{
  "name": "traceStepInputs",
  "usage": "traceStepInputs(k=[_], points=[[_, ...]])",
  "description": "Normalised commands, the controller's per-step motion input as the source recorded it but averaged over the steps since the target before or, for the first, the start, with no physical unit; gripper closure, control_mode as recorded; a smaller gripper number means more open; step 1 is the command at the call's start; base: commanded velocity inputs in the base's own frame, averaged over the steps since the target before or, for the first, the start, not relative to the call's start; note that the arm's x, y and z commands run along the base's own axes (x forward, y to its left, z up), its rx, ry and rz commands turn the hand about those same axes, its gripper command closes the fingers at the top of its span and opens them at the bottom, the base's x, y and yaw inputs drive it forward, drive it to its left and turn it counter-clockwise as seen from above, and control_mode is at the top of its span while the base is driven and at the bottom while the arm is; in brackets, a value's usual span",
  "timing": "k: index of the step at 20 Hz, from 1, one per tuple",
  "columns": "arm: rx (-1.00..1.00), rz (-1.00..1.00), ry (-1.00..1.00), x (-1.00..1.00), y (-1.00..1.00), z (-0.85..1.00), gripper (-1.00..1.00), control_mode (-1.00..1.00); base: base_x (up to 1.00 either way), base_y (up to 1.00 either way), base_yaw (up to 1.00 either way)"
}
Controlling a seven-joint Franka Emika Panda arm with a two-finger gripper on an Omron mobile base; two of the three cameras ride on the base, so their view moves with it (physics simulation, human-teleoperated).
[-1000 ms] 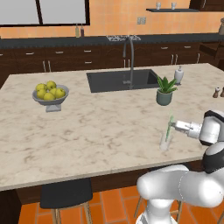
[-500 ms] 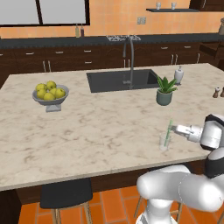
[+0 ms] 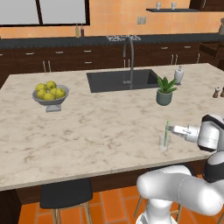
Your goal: Take a straw from the drawer in front and place it inside the glass cup on the dining counter.
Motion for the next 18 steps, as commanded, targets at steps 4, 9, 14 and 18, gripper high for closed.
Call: traceStepInputs(k=[4, 9, 14, 18], points=[[-0.18, -0.07, 0.01, 0.00, -0.11, 0.00, -1.00, -1.00, 0.00, 0.00, 0.00], [-0.21, -0.13, 0.12, 0.00, -0.16, 0.00, -1.00, -1.00, 0.00, 0.00, 0.00], [-0.19, -0.17, 0.28, 0.00, -0.07, 0.00, -1.00, -1.00, 0.00, 0.00, 0.00], [-0.17, -0.18, 0.37, 0.00, -0.07, 0.00, -1.00, -1.00, 0.00, 0.00, 0.00]])
